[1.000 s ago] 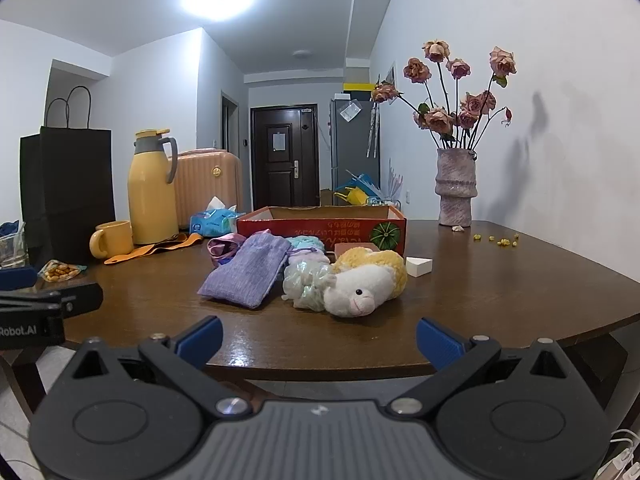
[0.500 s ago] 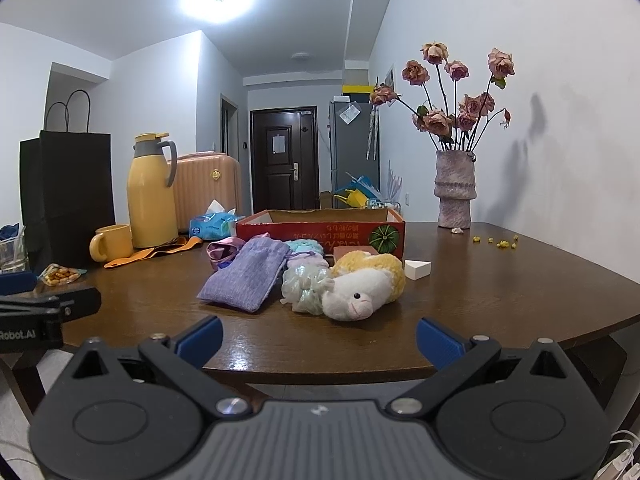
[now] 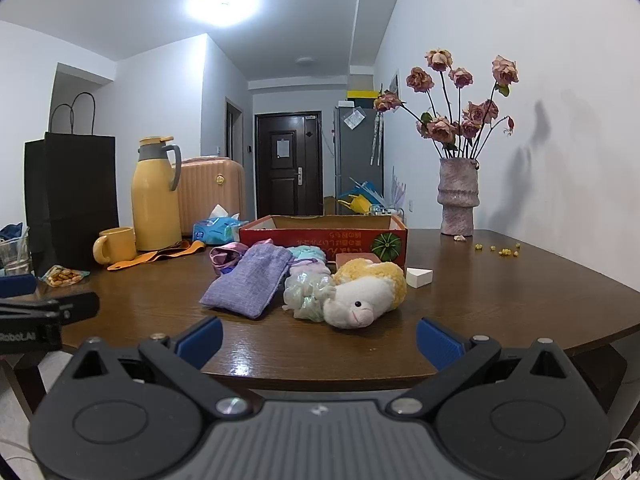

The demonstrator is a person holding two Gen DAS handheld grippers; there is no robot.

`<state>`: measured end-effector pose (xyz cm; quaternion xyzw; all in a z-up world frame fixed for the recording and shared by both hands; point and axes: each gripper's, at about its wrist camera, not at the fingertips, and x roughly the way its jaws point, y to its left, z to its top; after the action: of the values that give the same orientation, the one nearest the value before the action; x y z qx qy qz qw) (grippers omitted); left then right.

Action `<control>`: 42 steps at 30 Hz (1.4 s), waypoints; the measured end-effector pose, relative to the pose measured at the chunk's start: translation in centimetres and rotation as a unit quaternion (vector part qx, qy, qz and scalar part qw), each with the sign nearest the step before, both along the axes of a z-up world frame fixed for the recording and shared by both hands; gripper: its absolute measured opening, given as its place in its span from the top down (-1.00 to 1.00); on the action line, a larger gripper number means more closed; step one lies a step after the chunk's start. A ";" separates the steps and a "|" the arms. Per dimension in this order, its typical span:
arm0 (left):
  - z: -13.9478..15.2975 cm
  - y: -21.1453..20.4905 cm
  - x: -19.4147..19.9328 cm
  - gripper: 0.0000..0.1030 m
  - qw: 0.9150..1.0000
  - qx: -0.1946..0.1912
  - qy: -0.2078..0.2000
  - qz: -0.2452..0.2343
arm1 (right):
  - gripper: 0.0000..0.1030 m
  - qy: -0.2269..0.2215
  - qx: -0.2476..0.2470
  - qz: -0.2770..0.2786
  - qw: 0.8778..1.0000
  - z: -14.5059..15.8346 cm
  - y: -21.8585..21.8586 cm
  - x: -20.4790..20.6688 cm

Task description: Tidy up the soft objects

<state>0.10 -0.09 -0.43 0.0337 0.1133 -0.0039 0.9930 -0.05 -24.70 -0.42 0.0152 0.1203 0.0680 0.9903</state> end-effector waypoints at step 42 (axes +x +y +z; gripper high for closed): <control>-1.1 -0.1 14.5 -1.00 0.996 -0.004 0.077 0.050 | -0.88 0.036 0.057 0.042 0.997 -0.1 -3.3 13.4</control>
<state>14.59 -0.15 -1.51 0.0233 0.1908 0.0426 0.9804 13.33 -27.95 -0.50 0.0694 0.1521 0.1155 0.9791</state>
